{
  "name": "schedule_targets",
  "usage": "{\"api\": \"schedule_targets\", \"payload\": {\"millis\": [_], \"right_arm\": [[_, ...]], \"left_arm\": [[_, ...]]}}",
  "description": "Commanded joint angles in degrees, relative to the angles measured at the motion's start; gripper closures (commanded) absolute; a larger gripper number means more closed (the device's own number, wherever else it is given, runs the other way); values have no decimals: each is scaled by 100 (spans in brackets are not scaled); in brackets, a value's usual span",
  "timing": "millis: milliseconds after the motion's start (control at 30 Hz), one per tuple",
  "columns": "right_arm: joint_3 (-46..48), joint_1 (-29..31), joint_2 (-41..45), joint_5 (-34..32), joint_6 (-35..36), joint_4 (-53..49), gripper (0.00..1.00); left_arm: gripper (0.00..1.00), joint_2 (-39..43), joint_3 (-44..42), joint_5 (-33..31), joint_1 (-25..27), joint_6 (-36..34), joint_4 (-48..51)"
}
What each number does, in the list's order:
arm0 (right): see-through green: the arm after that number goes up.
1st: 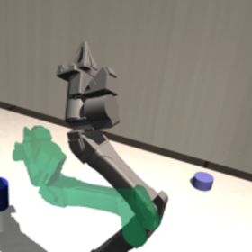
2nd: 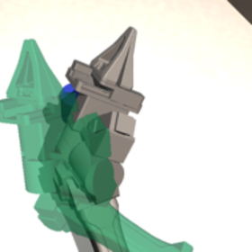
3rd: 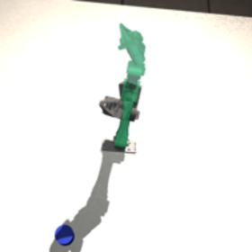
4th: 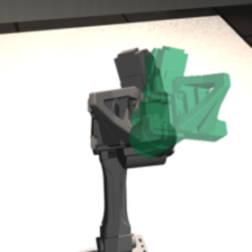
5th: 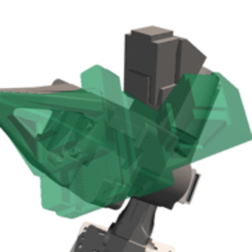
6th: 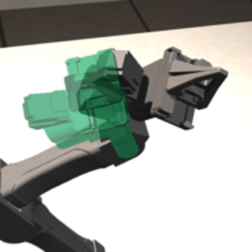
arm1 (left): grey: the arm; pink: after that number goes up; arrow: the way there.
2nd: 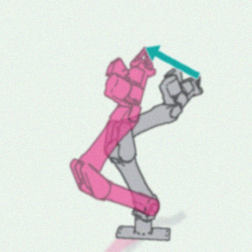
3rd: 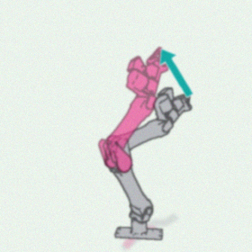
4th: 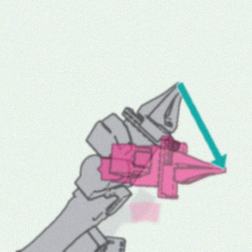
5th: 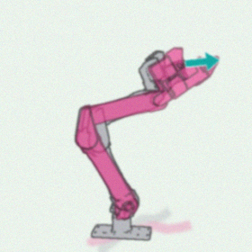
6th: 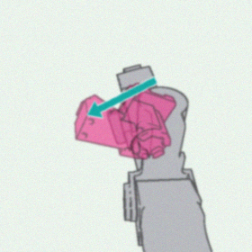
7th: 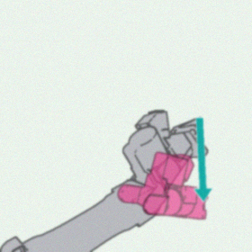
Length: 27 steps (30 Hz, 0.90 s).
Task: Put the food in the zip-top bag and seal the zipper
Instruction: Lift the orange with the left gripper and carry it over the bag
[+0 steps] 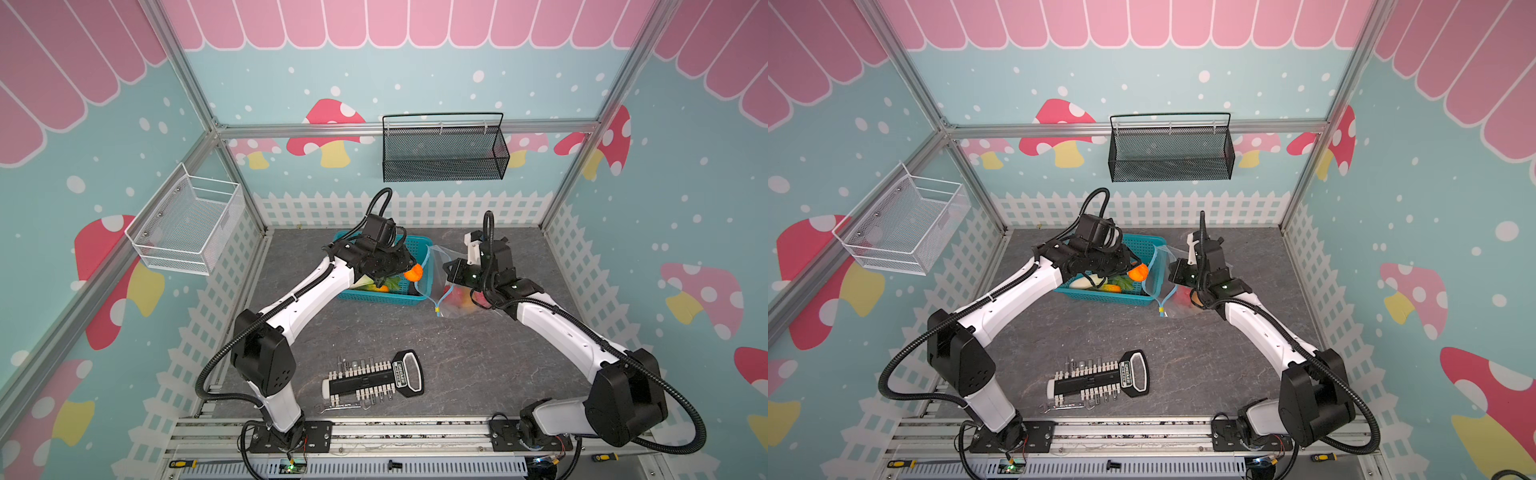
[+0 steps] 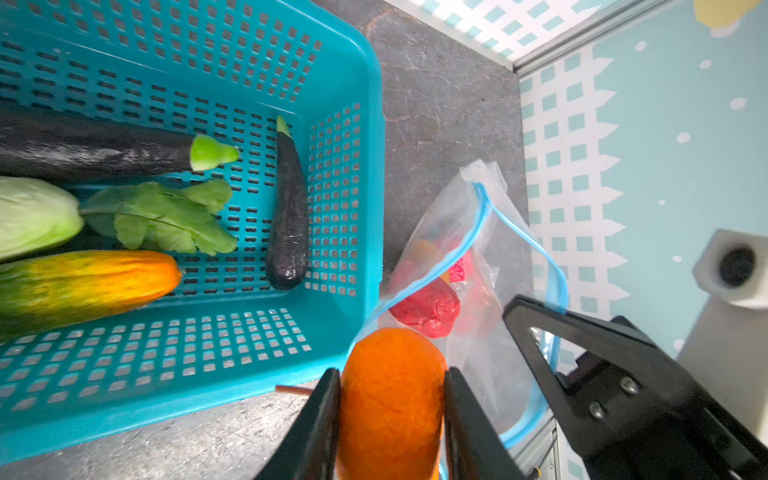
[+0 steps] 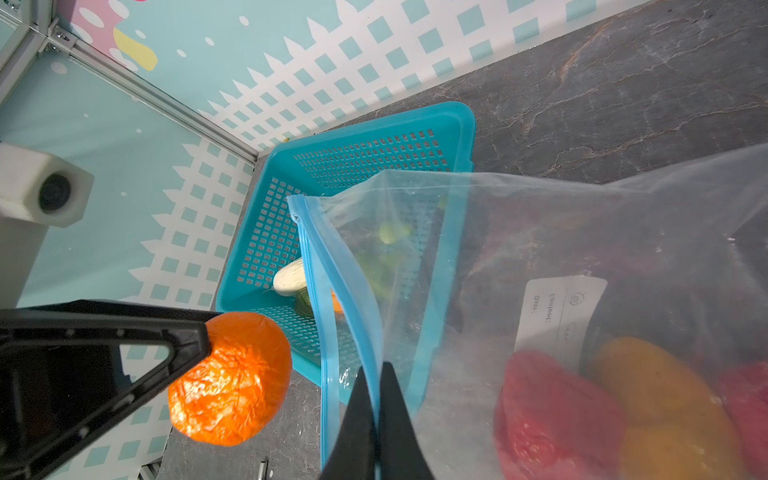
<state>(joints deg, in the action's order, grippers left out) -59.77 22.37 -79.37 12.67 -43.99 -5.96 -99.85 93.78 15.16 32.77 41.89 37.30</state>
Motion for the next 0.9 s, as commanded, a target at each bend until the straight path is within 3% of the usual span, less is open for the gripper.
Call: {"api": "schedule_targets", "payload": {"millis": [0, 567, 867], "right_arm": [[-162, -40, -40, 36, -69, 77, 100], [-270, -40, 26, 105, -170, 69, 100], [-316, -40, 43, 122, -196, 68, 100]], "left_arm": [[63, 209, 20, 356, 57, 341, -417], [64, 500, -1260, 312, 90, 1297, -2536], [64, 405, -1362, 209, 255, 1375, -2965]]}}
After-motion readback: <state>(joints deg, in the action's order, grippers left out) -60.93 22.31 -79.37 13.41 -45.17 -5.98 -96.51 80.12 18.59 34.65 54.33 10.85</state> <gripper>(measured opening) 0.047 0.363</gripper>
